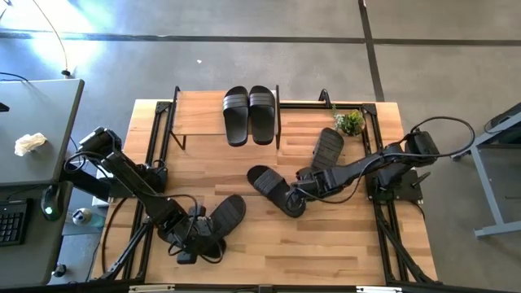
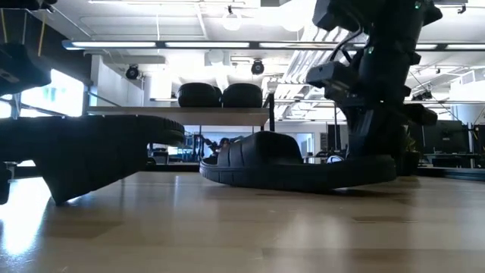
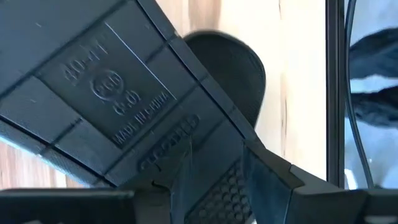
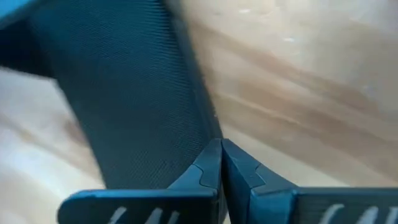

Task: Pick and place slides into the shelf
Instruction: Adjust the black slippers on the table

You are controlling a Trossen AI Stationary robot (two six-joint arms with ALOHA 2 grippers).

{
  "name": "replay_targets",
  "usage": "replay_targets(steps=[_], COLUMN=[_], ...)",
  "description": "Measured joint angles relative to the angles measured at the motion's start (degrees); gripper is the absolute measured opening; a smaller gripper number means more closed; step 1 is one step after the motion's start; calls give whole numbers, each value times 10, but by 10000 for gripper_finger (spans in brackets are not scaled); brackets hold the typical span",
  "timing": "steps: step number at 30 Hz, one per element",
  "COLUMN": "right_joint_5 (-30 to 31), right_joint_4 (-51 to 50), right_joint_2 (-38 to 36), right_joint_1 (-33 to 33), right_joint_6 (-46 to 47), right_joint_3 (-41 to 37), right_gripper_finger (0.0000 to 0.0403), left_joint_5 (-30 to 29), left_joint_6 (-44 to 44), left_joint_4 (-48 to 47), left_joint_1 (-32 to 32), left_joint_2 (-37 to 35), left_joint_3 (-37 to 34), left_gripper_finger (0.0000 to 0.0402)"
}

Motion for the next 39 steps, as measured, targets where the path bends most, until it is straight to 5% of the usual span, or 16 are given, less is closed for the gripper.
replay_targets(steps=[16, 28, 39], right_joint_5=[32, 166, 205], right_joint_4=[125, -174, -414], right_joint_2=[-10, -20, -20], right_joint_1=[12, 33, 108], right_joint_6=[-75, -325, -348], right_joint_3=[19, 200, 294], right_gripper_finger=[0, 0, 0], left_joint_5=[-39, -45, -42], left_joint_6=[29, 56, 87], left_joint_4=[-8, -19, -153], left_joint_1=[-2, -1, -1], left_joint_2=[2, 2, 1], left_joint_3=[27, 83, 151], left_gripper_finger=[127, 126, 126])
